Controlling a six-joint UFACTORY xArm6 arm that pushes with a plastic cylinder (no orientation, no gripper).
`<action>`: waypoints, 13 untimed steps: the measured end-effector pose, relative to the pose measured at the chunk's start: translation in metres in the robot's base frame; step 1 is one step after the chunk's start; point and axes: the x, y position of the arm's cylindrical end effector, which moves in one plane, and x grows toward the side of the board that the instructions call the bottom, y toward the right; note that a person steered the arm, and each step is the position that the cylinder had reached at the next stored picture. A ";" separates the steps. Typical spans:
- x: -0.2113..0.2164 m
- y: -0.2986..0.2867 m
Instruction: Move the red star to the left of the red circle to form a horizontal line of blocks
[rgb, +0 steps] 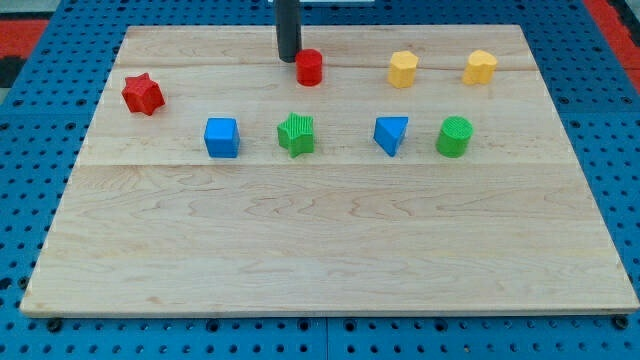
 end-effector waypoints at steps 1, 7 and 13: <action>-0.007 -0.025; 0.091 -0.239; 0.047 -0.122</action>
